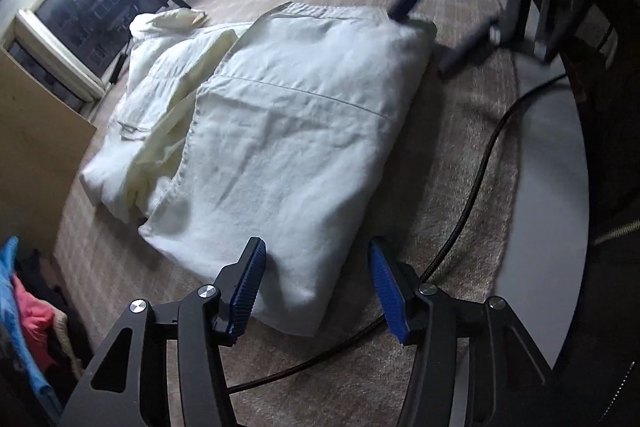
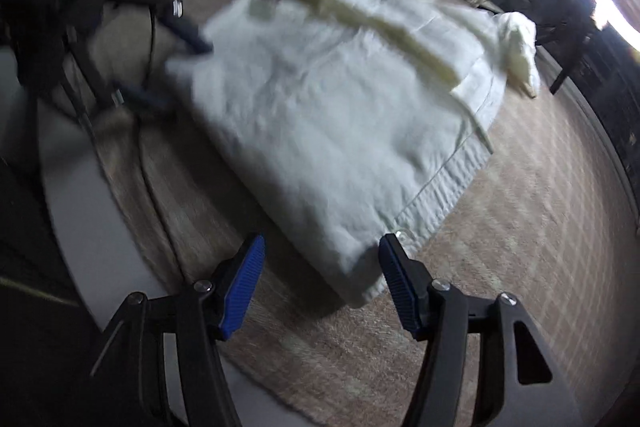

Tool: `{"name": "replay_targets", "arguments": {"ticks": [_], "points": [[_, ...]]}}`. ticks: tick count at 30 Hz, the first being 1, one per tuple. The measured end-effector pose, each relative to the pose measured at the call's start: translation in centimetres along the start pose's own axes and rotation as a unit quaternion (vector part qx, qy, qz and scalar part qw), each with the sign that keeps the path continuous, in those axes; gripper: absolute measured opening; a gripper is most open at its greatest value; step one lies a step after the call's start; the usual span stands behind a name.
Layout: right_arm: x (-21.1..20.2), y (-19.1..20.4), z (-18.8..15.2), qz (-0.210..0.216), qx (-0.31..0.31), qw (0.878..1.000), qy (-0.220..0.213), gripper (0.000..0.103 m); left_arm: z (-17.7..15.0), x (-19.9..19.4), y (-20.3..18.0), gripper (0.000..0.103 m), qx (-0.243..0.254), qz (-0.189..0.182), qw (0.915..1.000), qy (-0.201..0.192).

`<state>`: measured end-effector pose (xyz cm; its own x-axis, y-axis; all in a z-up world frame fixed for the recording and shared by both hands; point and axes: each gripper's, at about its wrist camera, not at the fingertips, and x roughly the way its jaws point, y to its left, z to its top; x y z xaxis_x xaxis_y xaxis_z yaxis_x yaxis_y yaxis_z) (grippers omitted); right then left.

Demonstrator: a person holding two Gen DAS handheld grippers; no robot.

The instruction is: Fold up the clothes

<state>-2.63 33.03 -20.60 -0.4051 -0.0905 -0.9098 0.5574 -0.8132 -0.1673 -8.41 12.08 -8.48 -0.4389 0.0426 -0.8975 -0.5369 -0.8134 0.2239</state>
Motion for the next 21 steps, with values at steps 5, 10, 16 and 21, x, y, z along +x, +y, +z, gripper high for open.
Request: {"name": "replay_targets", "arguments": {"ticks": [5,10,16,21], "points": [[0.4,-1.6,0.0,0.034,0.034,0.999,0.004,0.054,0.5,0.6,1.1,0.012,-0.029,-0.036,0.9989,0.007],[-1.3,-3.4,1.2,0.05,0.045,0.998,0.012,0.013,2.0,-1.0,3.0,0.003,-0.063,-0.057,0.9964,0.002],[-8.4,-7.6,6.5,0.012,0.051,0.997,-0.054,0.008,5.5,-7.0,8.5,0.003,-0.087,0.001,0.9948,-0.053],[-11.4,-13.3,13.7,-0.026,0.053,0.993,-0.106,0.008,9.8,-9.0,15.9,0.003,-0.09,0.059,0.9902,-0.089]]}}
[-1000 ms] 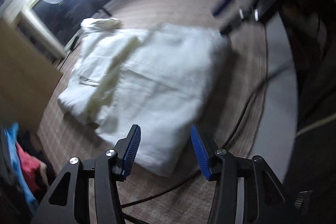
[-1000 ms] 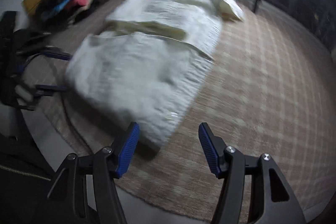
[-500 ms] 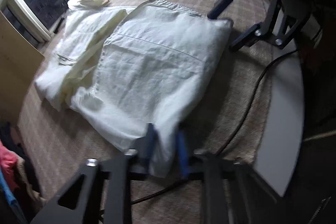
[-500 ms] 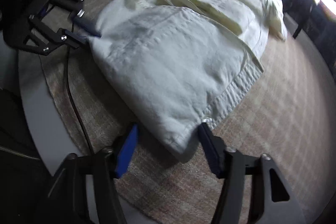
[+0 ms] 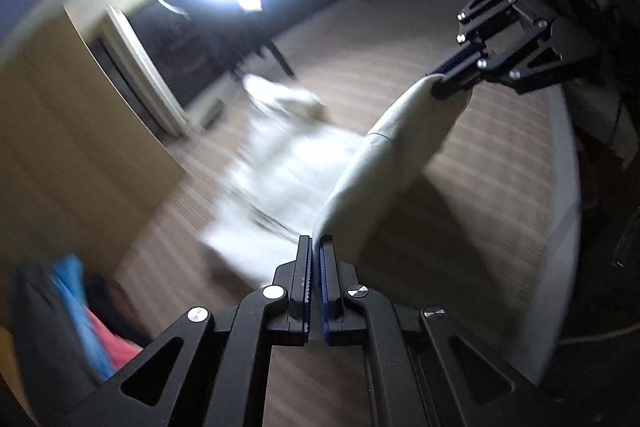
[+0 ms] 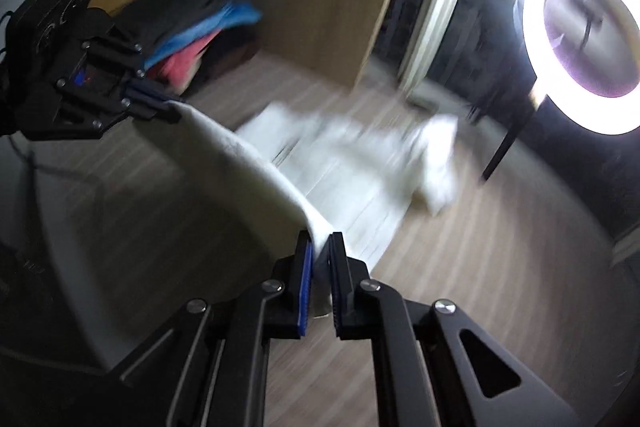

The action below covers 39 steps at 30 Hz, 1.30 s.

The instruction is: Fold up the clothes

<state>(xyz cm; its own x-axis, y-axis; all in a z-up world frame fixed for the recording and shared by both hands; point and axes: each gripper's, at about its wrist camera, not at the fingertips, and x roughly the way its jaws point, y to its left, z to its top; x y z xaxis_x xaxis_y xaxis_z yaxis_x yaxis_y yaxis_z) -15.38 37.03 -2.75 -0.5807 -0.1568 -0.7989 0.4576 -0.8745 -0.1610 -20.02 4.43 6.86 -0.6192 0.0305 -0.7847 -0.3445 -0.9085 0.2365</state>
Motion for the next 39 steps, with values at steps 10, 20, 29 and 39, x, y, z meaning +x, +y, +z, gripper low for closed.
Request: {"name": "replay_targets", "arguments": {"ticks": [10,20,29,39], "points": [[16.9,-9.7,8.9,-0.011,0.036,0.998,0.043,0.007,4.0,13.3,12.3,0.003,-0.072,-0.016,0.9962,0.046],[26.0,-10.4,8.9,-0.046,0.003,0.994,0.102,0.008,2.5,23.0,16.5,0.025,-0.132,-0.035,0.9849,0.106],[17.9,-11.3,9.4,-0.113,0.031,0.992,0.037,0.051,0.0,10.5,15.2,0.028,-0.135,0.079,0.987,0.04],[13.6,-2.9,1.7,-0.034,0.077,0.996,0.037,0.051,-4.8,6.8,5.0,0.03,-0.164,-0.056,0.9847,0.019]]}}
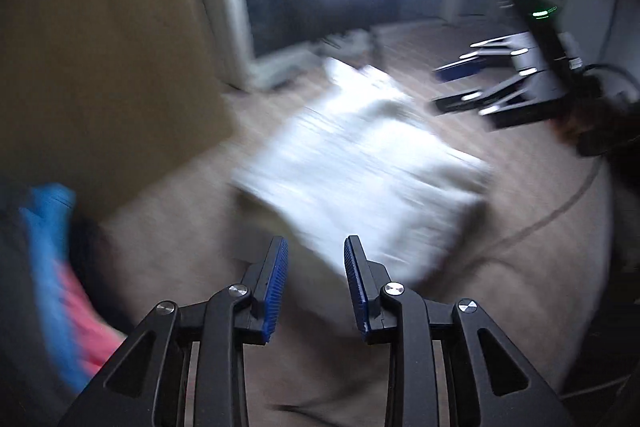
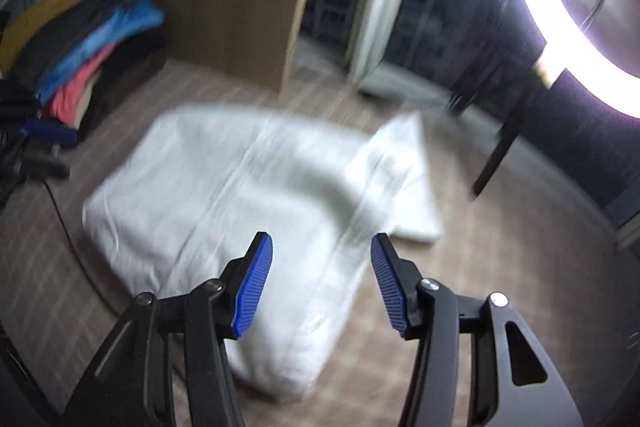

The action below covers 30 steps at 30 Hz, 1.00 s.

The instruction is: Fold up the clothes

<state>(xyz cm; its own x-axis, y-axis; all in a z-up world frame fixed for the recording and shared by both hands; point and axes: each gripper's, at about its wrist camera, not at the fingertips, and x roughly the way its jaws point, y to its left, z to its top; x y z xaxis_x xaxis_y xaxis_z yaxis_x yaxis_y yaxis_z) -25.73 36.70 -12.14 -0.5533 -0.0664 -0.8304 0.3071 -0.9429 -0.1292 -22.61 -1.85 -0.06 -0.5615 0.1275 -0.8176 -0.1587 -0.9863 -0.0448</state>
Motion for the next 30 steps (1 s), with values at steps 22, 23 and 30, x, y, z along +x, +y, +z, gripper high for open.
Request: {"name": "replay_targets", "arguments": {"ticks": [22,23,30], "points": [[6.0,-10.4,1.9,0.118,0.145,0.982,0.023,0.077,6.5,9.6,11.5,0.049,-0.134,-0.045,0.9871,0.074],[6.7,-10.2,1.7,0.135,0.145,0.98,0.031,0.077,6.2,10.6,11.9,0.049,-0.151,-0.067,0.9825,0.087],[9.9,-9.4,1.2,0.191,0.141,0.97,0.052,0.064,6.2,12.6,11.4,0.019,-0.18,-0.129,0.9708,0.092]]}}
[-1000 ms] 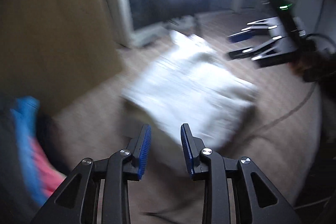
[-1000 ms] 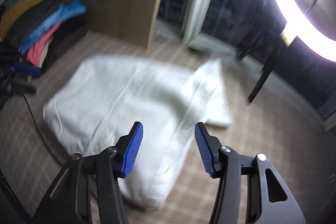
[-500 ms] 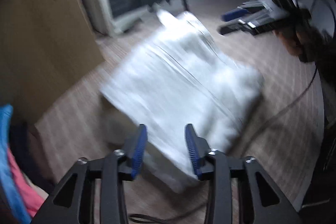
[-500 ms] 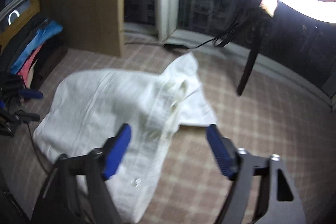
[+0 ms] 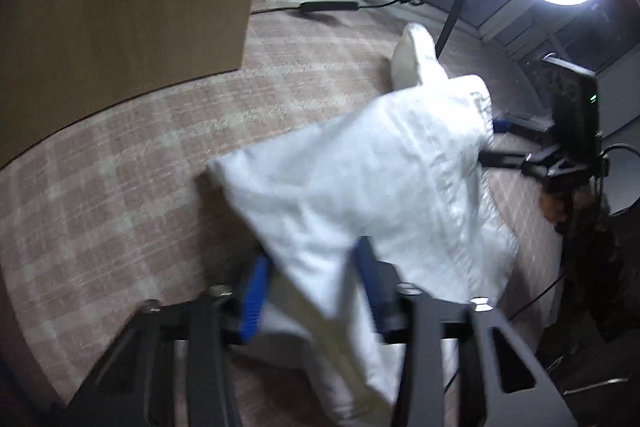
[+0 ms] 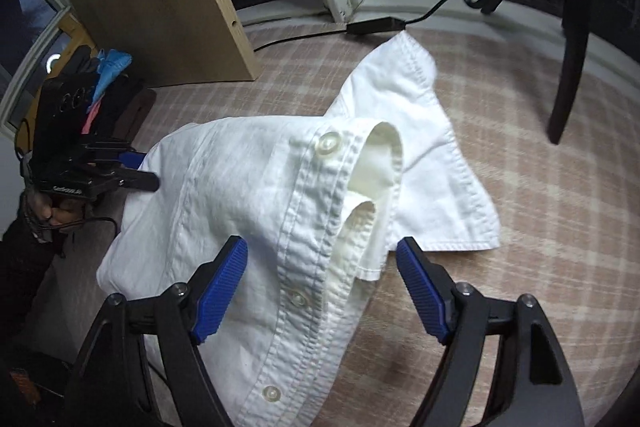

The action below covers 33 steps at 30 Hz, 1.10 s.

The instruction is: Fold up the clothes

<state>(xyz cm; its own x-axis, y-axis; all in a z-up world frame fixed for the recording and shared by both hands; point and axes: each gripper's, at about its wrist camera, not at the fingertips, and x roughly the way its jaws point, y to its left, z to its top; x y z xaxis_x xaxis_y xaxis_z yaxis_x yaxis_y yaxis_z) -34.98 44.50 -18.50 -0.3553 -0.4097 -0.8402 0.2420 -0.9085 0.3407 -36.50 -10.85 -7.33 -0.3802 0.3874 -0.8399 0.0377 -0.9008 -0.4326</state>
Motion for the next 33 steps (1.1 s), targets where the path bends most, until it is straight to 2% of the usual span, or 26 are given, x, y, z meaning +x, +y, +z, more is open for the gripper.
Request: {"name": "replay_targets", "arguments": {"ticks": [1,2,3,4,5,7,8,9,11,13,14,17,19,23,26,29,32,33], "points": [[-0.3,0.1,-0.1,-0.002,-0.002,1.0,-0.003,0.055,0.0,-0.4,-0.3,0.009,0.001,-0.005,0.9999,-0.009],[-0.5,0.2,-0.3,-0.004,-0.004,1.0,-0.005,0.034,0.1,-0.9,-0.5,0.008,0.006,-0.007,0.9998,-0.017],[-1.0,0.2,-0.4,0.005,-0.008,1.0,-0.009,0.02,0.1,-1.3,-0.9,0.007,0.016,-0.007,0.9996,-0.024],[-1.4,0.1,-0.5,0.016,-0.008,1.0,-0.012,0.018,-0.1,-1.8,-1.6,0.006,0.031,-0.004,0.999,-0.032],[-1.9,0.1,-0.6,0.028,-0.008,0.999,-0.016,0.017,-0.3,-2.2,-2.0,0.005,0.044,0.002,0.9984,-0.036],[-2.8,0.4,-0.7,0.018,-0.019,0.999,-0.022,0.017,-0.5,-2.7,-2.6,0.005,0.062,0.012,0.9972,-0.04],[-3.0,0.6,-0.7,0.005,-0.029,0.999,-0.024,0.022,-0.6,-2.7,-2.8,0.005,0.068,0.015,0.9968,-0.04],[-2.9,0.6,-0.6,0.005,-0.028,0.999,-0.022,0.038,-0.6,-2.6,-2.7,0.005,0.066,0.017,0.997,-0.037],[-2.6,0.6,-0.4,0.008,-0.027,0.999,-0.019,0.063,-0.5,-2.0,-2.1,0.005,0.053,0.015,0.9981,-0.028],[-1.7,0.7,0.1,0.007,-0.024,1.0,-0.013,0.063,-0.4,-1.7,-1.7,0.005,0.051,0.015,0.9983,-0.023],[-1.2,0.5,0.2,0.004,-0.021,1.0,-0.006,0.062,-0.3,-1.6,-1.6,0.005,0.05,0.015,0.9984,-0.02],[-1.0,0.7,0.0,0.004,-0.024,1.0,0.002,0.015,-0.5,-2.4,-2.4,0.004,0.06,0.021,0.9977,-0.026],[-3.0,1.4,-0.8,0.004,-0.032,0.999,-0.019,0.01,-0.9,-3.7,-3.4,0.004,0.074,0.023,0.9962,-0.04],[-7.8,3.3,-2.6,0.012,-0.053,0.997,-0.063,0.01,-2.7,-7.7,-6.4,0.004,0.1,0.012,0.9919,-0.078],[-11.6,4.6,-4.5,0.044,-0.042,0.995,-0.082,0.01,-4.5,-9.9,-8.6,0.004,0.108,0.014,0.9899,-0.091],[-12.9,5.0,-6.2,0.094,-0.024,0.993,-0.066,0.01,-7.1,-11.5,-10.6,0.004,0.109,0.019,0.9896,-0.092],[-12.0,3.8,-7.0,0.152,0.023,0.987,-0.039,0.01,-8.0,-11.4,-10.7,0.004,0.102,0.022,0.9914,-0.079],[-10.8,2.8,-6.7,0.159,0.045,0.986,-0.028,0.01,-7.6,-10.9,-10.3,0.004,0.097,0.023,0.9922,-0.074]]}}
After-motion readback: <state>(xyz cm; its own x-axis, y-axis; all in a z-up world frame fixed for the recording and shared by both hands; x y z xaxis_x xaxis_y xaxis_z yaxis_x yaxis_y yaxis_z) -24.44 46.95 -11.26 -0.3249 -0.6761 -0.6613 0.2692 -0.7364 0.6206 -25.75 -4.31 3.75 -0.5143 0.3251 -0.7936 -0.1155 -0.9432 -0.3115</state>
